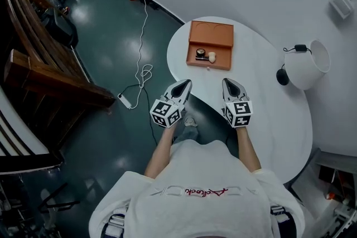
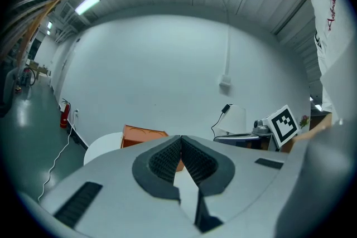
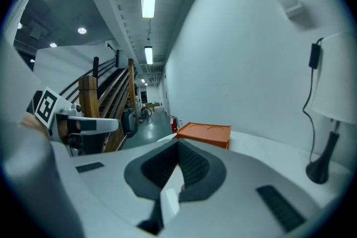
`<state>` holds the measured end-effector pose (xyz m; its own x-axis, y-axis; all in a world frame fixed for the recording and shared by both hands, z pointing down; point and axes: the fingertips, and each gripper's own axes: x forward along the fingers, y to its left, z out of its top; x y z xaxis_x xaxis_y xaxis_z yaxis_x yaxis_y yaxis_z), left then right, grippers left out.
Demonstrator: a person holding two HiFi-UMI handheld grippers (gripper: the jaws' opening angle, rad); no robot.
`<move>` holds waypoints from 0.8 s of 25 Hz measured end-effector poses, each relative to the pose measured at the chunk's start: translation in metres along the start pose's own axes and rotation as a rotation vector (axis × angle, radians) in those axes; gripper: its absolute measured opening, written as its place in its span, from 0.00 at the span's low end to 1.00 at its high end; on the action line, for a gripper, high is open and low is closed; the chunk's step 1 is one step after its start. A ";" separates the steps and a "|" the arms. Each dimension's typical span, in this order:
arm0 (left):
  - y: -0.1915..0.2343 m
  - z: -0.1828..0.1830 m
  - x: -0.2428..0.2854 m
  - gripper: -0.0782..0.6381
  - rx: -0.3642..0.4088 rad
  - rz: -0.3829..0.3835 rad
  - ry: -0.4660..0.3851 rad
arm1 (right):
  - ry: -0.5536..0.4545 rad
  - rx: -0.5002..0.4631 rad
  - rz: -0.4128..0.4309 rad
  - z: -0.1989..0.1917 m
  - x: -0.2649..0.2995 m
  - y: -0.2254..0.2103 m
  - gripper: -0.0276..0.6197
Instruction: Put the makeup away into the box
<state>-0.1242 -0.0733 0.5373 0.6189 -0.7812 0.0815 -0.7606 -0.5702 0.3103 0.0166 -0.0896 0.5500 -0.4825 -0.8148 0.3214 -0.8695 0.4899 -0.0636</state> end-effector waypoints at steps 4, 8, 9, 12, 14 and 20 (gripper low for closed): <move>-0.021 -0.006 -0.008 0.12 0.015 -0.005 0.001 | -0.001 0.005 -0.002 -0.010 -0.021 0.000 0.07; -0.033 -0.007 -0.010 0.12 0.026 -0.015 0.001 | -0.003 0.005 -0.011 -0.014 -0.033 -0.002 0.07; -0.035 -0.007 -0.010 0.12 0.027 -0.016 0.000 | -0.002 0.005 -0.012 -0.015 -0.035 -0.002 0.07; -0.038 -0.008 -0.010 0.12 0.029 -0.021 0.000 | 0.003 0.013 -0.012 -0.018 -0.038 -0.001 0.07; -0.038 -0.007 -0.009 0.12 0.032 -0.025 -0.001 | 0.004 0.011 -0.011 -0.019 -0.038 0.000 0.07; -0.039 -0.004 -0.007 0.12 0.034 -0.035 -0.007 | 0.008 -0.005 -0.015 -0.018 -0.038 0.004 0.07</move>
<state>-0.0985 -0.0448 0.5285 0.6441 -0.7622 0.0642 -0.7446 -0.6056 0.2807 0.0339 -0.0511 0.5548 -0.4688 -0.8193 0.3301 -0.8759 0.4794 -0.0541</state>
